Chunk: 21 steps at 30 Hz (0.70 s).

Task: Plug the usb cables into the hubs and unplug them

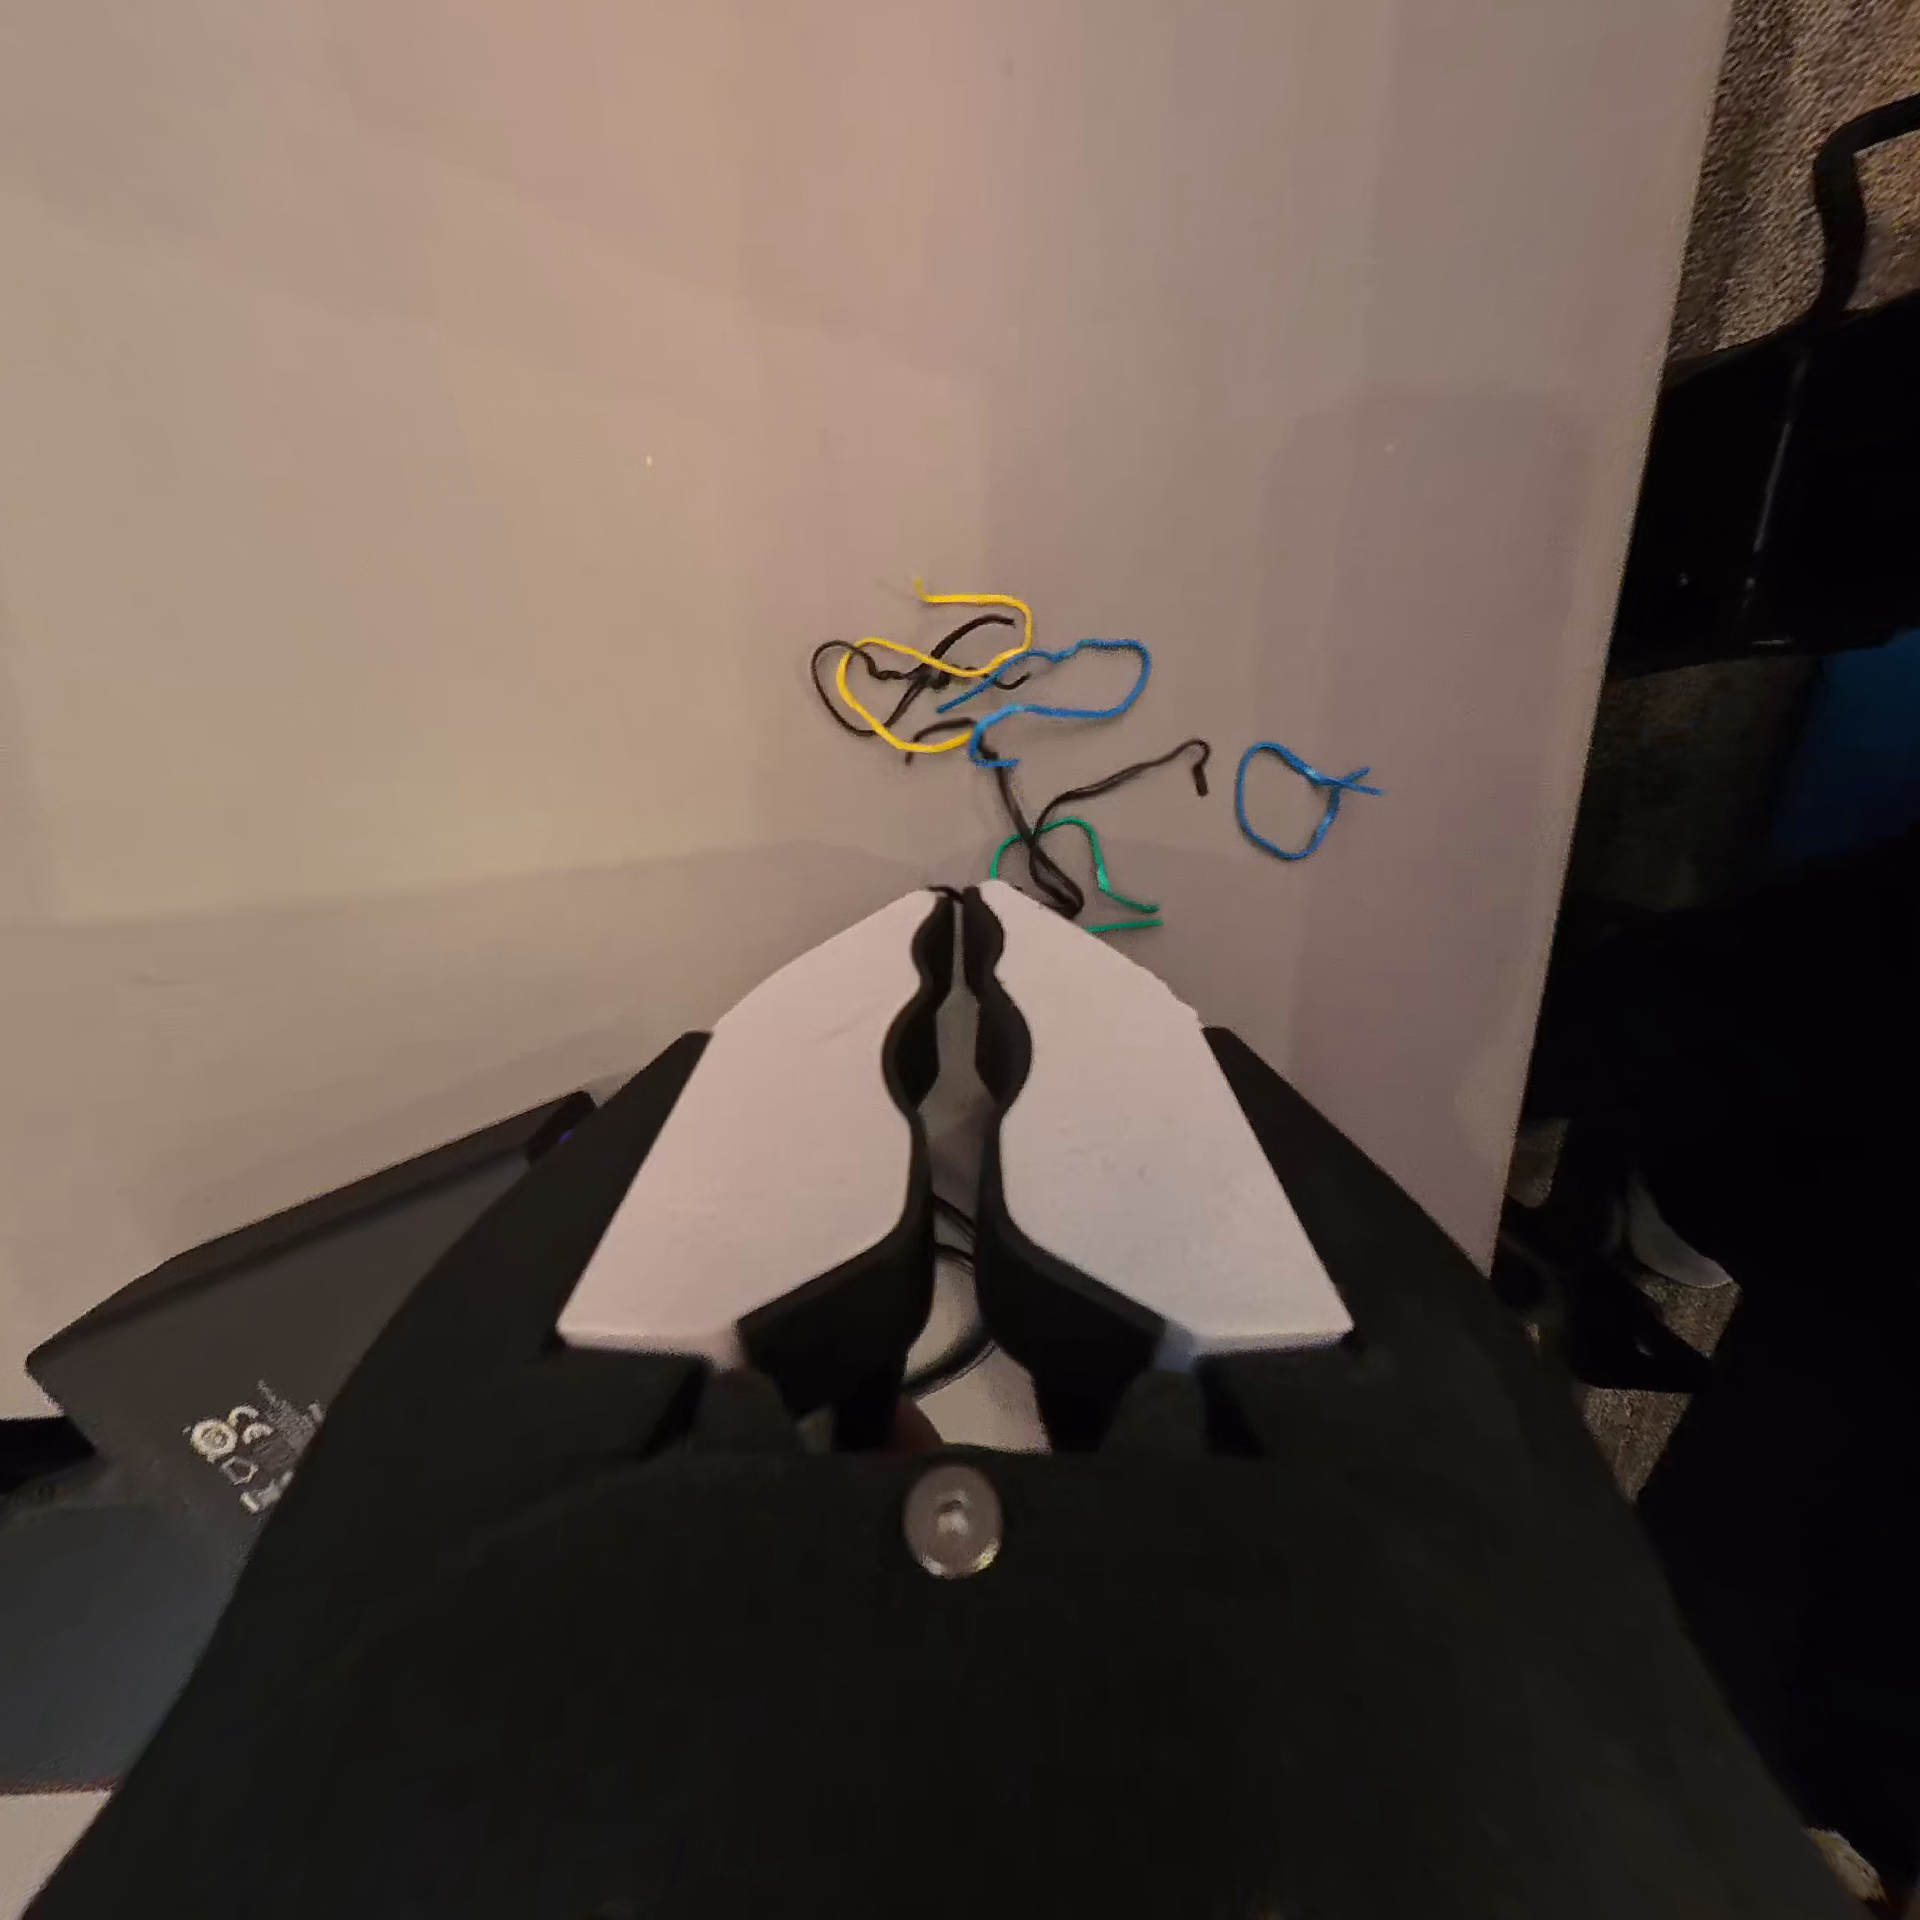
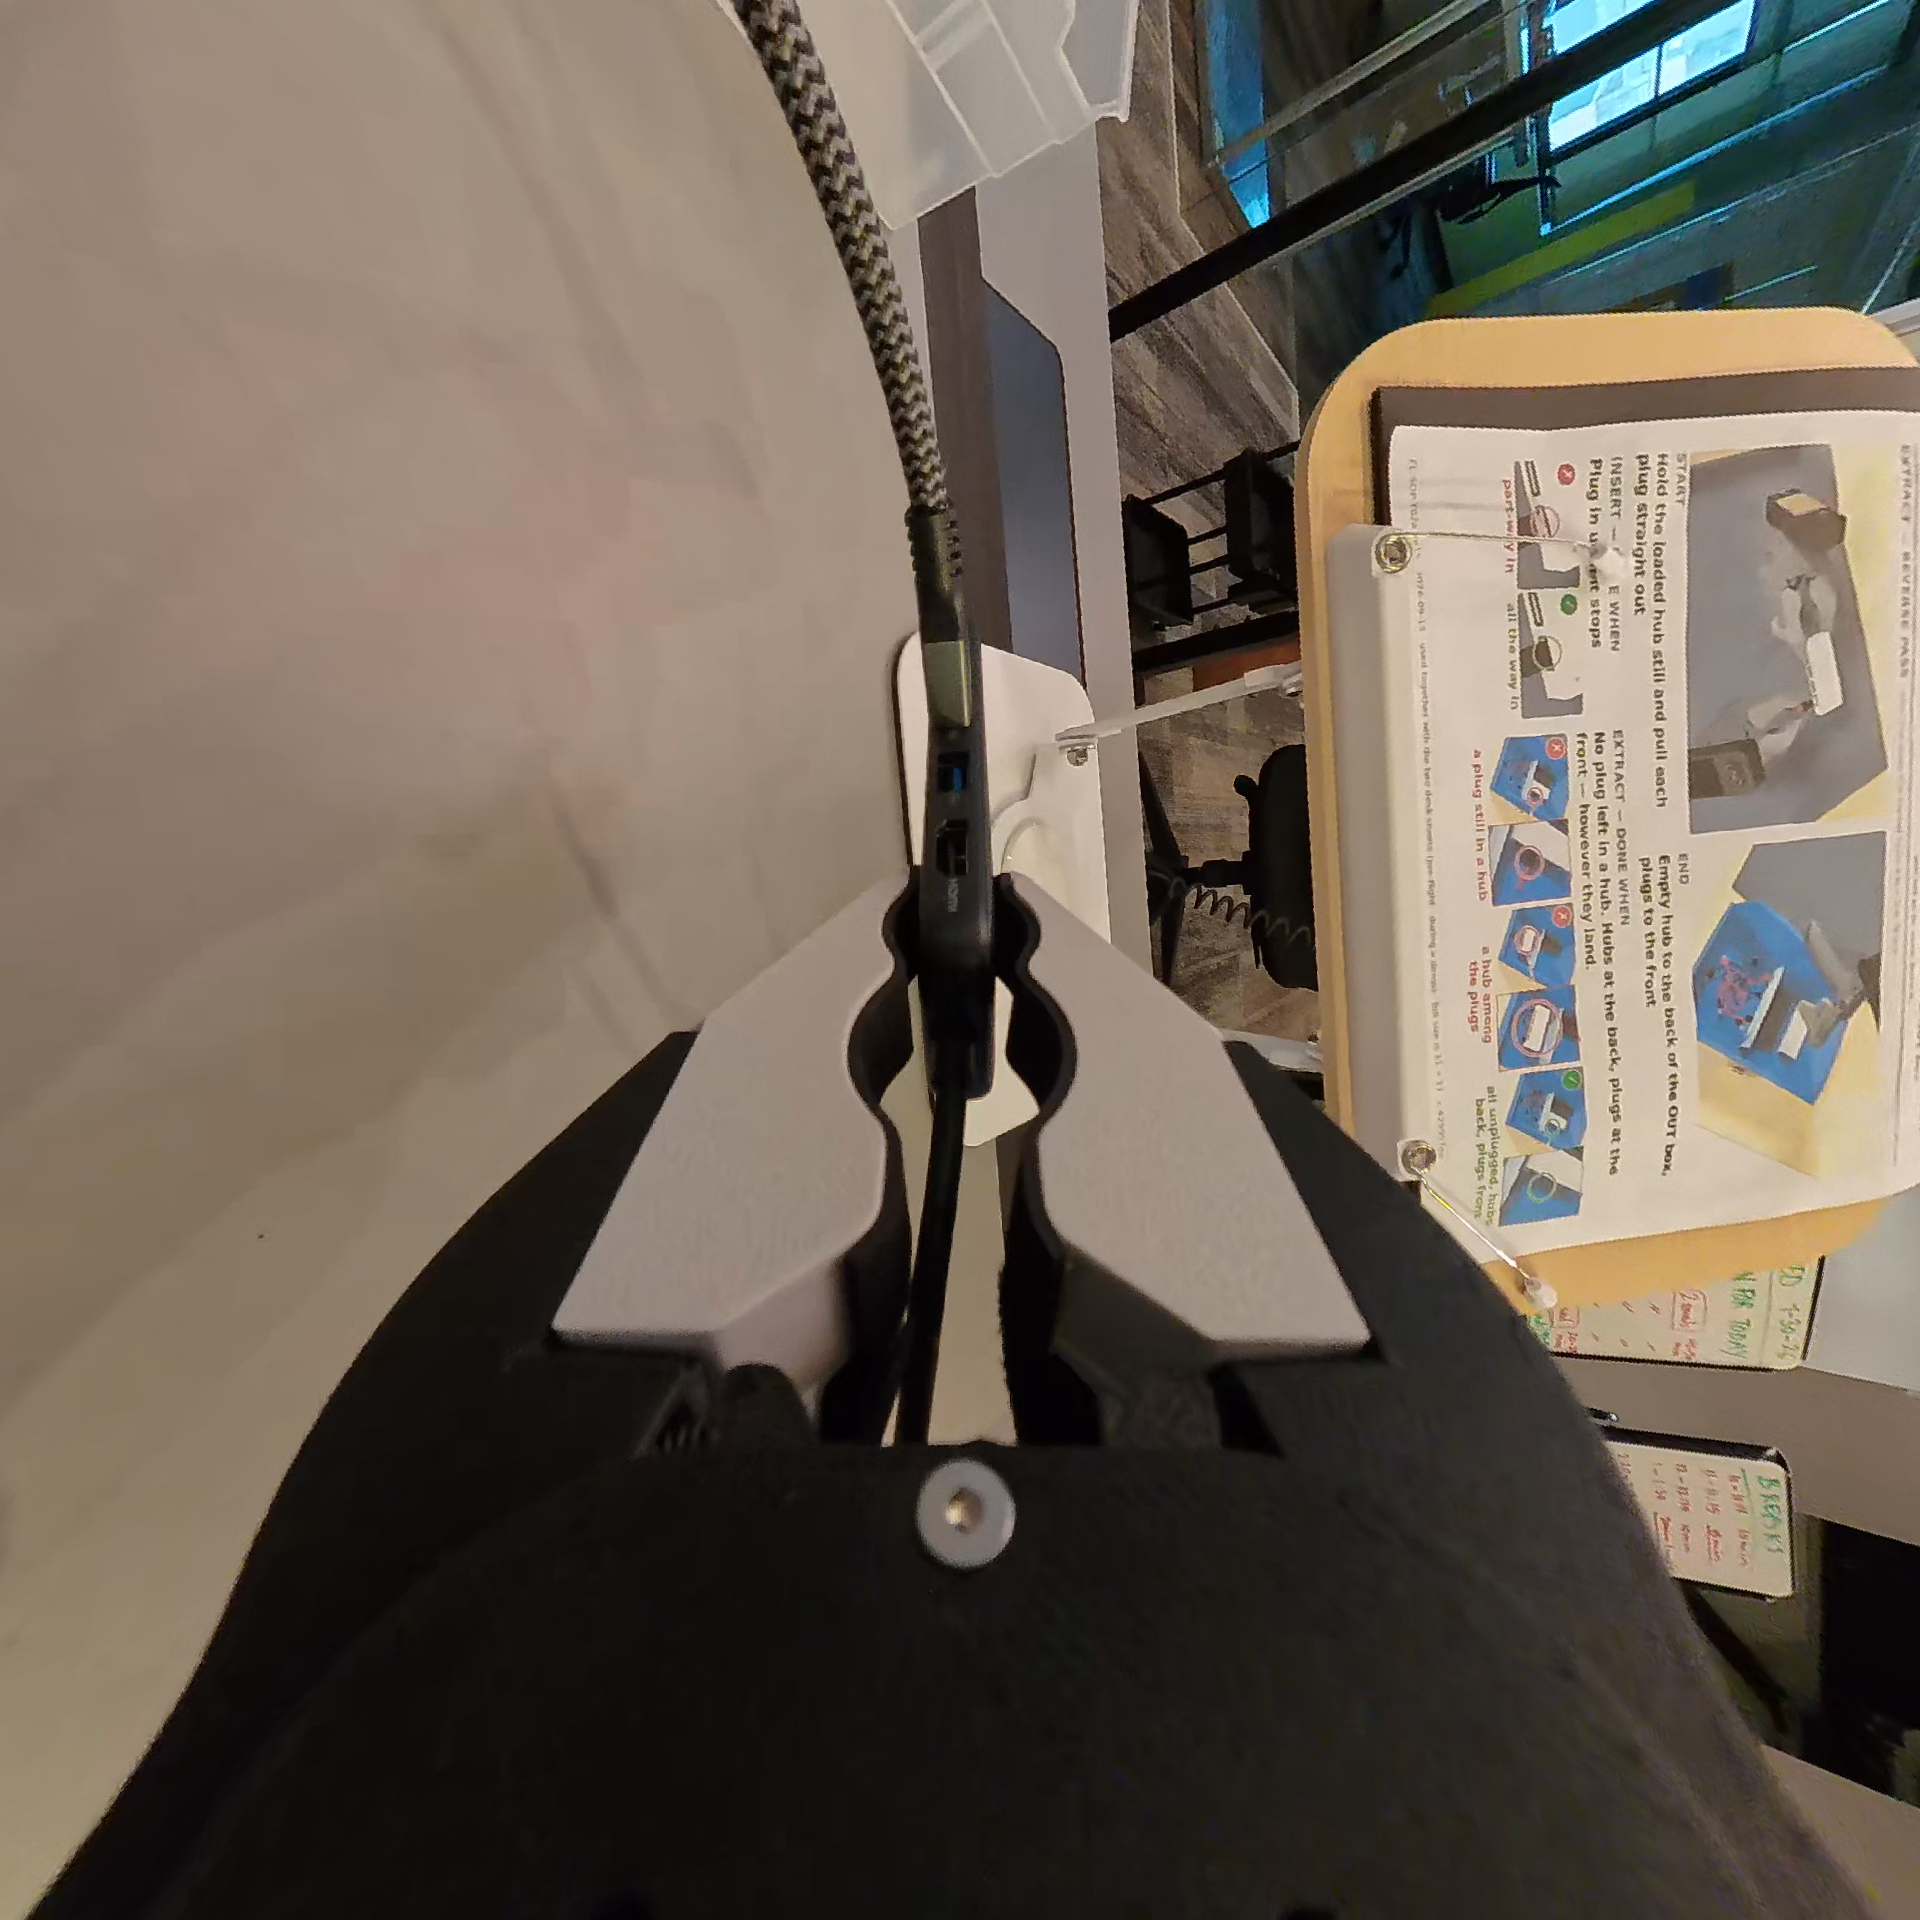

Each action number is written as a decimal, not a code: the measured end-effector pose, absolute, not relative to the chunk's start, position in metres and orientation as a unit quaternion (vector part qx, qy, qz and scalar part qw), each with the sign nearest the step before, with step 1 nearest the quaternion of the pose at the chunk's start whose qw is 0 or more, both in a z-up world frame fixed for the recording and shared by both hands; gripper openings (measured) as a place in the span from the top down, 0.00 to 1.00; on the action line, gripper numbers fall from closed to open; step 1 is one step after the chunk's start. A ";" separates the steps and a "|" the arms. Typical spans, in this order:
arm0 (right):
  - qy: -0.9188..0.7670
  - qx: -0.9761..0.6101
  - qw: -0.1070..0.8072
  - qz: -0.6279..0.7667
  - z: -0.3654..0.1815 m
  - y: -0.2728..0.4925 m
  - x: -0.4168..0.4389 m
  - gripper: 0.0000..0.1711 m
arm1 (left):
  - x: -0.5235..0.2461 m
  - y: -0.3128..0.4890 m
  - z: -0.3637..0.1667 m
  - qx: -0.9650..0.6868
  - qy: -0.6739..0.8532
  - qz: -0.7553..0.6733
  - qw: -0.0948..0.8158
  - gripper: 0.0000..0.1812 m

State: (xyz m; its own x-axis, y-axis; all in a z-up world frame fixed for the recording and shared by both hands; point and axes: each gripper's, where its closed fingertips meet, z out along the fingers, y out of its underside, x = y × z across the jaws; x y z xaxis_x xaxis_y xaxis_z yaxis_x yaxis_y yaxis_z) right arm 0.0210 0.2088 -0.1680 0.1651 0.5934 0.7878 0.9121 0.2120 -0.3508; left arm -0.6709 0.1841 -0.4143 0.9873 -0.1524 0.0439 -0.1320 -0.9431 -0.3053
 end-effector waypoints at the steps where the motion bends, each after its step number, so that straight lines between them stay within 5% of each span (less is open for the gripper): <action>1: -0.623 -0.604 0.467 -0.171 -0.167 0.209 0.021 0.95 | -0.671 0.185 -0.414 -0.985 0.071 -0.033 0.155 0.99; 8: -0.621 -0.604 0.471 -0.170 -0.164 0.208 0.021 0.95 | -0.673 0.190 -0.406 -0.981 0.047 -0.049 0.180 0.87; 21: -0.621 -0.604 0.471 -0.168 -0.165 0.208 0.021 0.95 | -0.676 0.198 -0.411 -0.979 0.041 -0.035 0.195 0.99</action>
